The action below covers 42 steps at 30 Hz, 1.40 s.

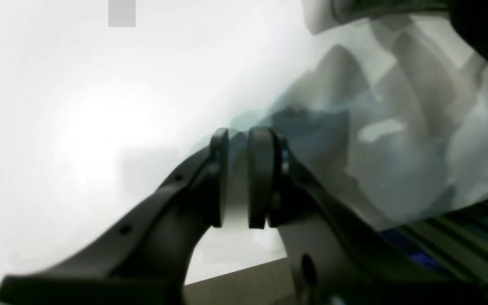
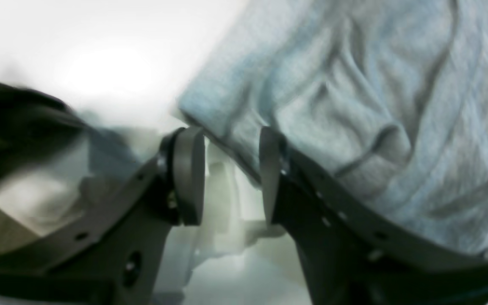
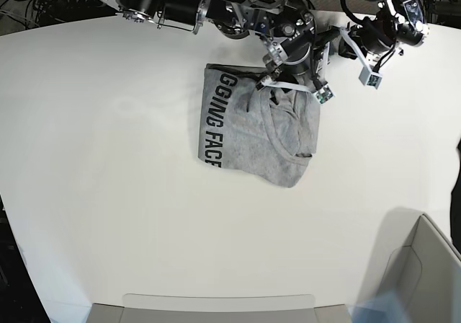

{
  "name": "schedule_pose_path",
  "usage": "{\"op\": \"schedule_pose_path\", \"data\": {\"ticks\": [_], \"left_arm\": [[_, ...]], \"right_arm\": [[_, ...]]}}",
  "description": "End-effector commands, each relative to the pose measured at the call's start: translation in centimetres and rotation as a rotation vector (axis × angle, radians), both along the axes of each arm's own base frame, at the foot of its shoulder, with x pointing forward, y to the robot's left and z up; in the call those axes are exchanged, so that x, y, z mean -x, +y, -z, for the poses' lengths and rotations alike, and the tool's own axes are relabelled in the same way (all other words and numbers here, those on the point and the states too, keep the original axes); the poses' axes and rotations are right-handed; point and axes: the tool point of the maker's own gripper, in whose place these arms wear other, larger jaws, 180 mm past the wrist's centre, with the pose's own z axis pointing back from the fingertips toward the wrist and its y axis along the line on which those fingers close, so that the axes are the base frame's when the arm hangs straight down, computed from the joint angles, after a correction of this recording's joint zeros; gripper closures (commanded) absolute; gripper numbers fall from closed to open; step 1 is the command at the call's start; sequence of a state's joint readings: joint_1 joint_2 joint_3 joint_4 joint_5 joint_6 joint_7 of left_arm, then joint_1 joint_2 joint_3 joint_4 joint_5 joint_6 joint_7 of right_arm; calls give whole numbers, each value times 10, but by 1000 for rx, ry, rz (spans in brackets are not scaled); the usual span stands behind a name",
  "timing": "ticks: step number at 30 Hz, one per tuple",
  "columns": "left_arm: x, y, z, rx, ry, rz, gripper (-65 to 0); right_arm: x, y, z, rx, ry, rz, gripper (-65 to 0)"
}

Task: Fold the T-shirt properly
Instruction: 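Tuck and smooth the folded edge with the right gripper near the left gripper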

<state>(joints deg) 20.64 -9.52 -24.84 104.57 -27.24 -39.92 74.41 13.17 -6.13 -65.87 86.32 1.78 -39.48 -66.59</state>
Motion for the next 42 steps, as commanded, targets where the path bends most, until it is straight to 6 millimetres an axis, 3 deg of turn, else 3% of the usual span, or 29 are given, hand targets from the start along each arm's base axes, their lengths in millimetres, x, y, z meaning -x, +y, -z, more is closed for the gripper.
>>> {"op": "schedule_pose_path", "data": {"ticks": [1,9,19,23,30,33,36,42], "left_arm": [[-7,0,-6,1,-35,5,-85],[-7,-1,-6,3,-35,5,-85],[-7,-1,-6,5,-36,5,-86],[-7,-1,-6,5,-36,5,-86],[-14,-2,-9,6,-53,4,-86],[-16,-2,-10,6,-58,4,-86],[-16,-2,-10,6,-58,4,-86],[-16,-2,-10,6,-58,4,-86]], "right_arm": [[-6,7,-12,-31,-24,5,-220],[-16,-5,-7,-1,-39,19,-220],[-37,-8,-18,19,-130,29,-220],[-42,-19,2,95,-117,41,-220],[-35,-10,10,117,-96,30,-216],[-32,-8,11,119,-98,16,-136],[-32,-3,7,106,-98,14,0],[-32,3,0,83,-111,-2,0]]}}
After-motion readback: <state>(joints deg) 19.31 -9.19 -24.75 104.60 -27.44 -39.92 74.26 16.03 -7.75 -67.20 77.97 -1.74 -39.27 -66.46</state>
